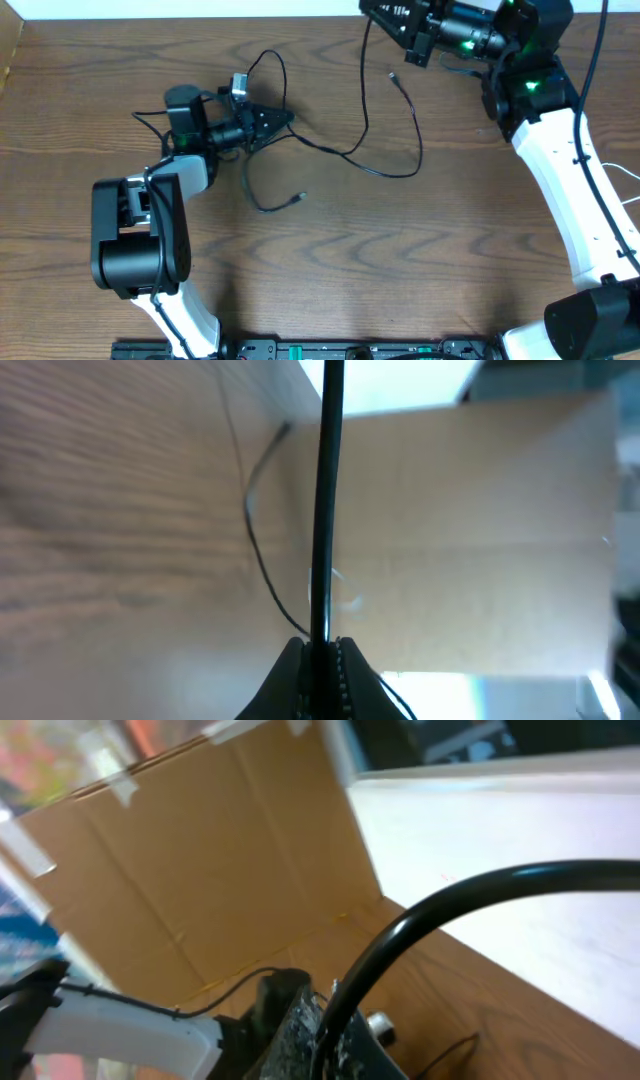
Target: Untangle cables
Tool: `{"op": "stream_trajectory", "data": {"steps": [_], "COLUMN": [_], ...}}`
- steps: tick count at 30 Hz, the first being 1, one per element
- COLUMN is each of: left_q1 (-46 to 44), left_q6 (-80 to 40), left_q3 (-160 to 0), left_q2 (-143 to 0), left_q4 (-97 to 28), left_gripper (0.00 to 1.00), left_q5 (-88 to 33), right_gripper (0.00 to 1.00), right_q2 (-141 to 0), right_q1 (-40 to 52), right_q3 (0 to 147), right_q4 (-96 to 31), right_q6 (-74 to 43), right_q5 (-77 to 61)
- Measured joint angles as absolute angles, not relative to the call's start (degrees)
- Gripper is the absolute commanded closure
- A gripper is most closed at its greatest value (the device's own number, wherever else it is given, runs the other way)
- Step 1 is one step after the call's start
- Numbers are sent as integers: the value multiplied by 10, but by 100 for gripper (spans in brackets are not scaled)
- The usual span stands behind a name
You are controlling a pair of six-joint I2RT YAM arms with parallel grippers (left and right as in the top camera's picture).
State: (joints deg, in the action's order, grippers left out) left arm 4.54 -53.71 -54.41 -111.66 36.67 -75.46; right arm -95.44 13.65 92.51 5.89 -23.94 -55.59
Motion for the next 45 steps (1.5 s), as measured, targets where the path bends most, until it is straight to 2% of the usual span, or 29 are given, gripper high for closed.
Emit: {"op": "stream_trajectory", "data": {"steps": [6, 14, 29, 36, 45], "left_q1": [69, 115, 158, 179, 212], "left_q6": [-505, -476, -462, -462, -460], "left_q3": [-544, -544, -544, -539, -520], "left_q2": [-1117, -1117, -1117, -1117, -1117], "left_q4": [368, 367, 367, 367, 318], "left_gripper": [92, 93, 93, 92, 93], "left_q5": [-837, -875, -884, -885, -851], "right_gripper": [99, 99, 99, 99, 99], "right_q2": [-954, -954, -952, -952, -951], "right_q1": [121, 81, -15, -59, -100], "right_q3": [925, 925, 926, 926, 926], "right_q4": [15, -98, -319, -380, -396], "right_q6": [-257, -274, -187, -154, -146], "right_q5": [-487, -396, -182, -86, -57]}}
